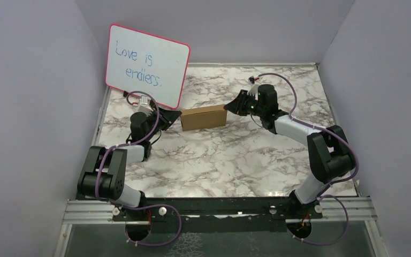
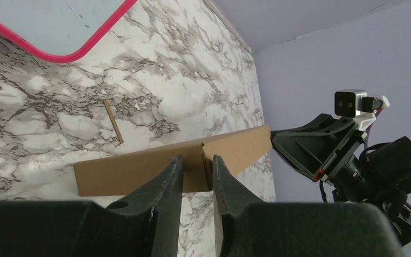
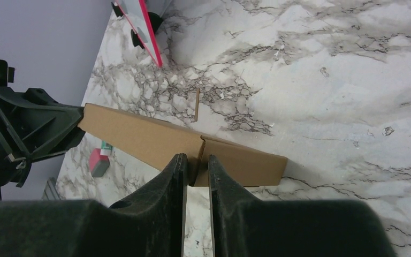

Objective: Fold the paper box

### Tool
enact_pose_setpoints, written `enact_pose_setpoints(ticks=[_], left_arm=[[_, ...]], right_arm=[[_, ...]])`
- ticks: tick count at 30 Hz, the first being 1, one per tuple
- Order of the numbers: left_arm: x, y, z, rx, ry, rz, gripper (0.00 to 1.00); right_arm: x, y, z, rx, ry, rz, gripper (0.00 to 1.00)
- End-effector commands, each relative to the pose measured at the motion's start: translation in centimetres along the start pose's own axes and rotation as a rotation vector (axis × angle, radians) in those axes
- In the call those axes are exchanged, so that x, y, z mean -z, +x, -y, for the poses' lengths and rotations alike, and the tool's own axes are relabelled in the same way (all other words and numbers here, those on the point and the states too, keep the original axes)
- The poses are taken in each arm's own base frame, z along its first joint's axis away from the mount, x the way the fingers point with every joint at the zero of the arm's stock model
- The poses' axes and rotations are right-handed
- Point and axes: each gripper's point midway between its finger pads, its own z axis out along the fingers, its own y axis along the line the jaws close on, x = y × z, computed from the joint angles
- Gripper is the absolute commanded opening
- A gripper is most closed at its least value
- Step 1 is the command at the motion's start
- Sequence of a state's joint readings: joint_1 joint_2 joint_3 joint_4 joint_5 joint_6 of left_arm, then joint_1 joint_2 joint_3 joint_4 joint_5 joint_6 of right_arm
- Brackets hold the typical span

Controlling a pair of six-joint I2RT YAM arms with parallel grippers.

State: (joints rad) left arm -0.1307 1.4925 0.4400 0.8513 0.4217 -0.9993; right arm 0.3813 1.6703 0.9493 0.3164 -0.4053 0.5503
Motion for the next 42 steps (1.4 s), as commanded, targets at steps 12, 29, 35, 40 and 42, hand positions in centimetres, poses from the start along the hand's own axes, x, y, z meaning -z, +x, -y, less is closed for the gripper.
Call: enact_pose_setpoints(ticks=[12, 29, 35, 40, 42], left_arm=[[5.2, 8.6, -10.4, 0.166, -0.378, -0.242, 0.0], [2.2, 4.0, -8.3, 0.057, -0.361, -0.163, 0.01], [1.6, 2.1, -6.2, 0.021, -0.318, -0.125, 0.13], [2.2, 1.9, -7.6, -0.007, -0.409, -0.126, 0.16], [2.5, 1.8, -7.7, -0.006, -0.422, -0.117, 0.19]], right_arm=[[2.3, 8.9, 4.4, -0.07, 0.16, -0.289, 0.22], [-0.1, 3.9, 2.3, -0.021, 0.107, -0.225, 0.29], [-0.3, 3.8, 2.4, -0.017, 0.106, -0.226, 0.28], [-0.3, 4.9, 3.4, -0.027, 0.137, -0.244, 0.27], [0.1, 5.3, 3.2, -0.041, 0.132, -0.244, 0.27]])
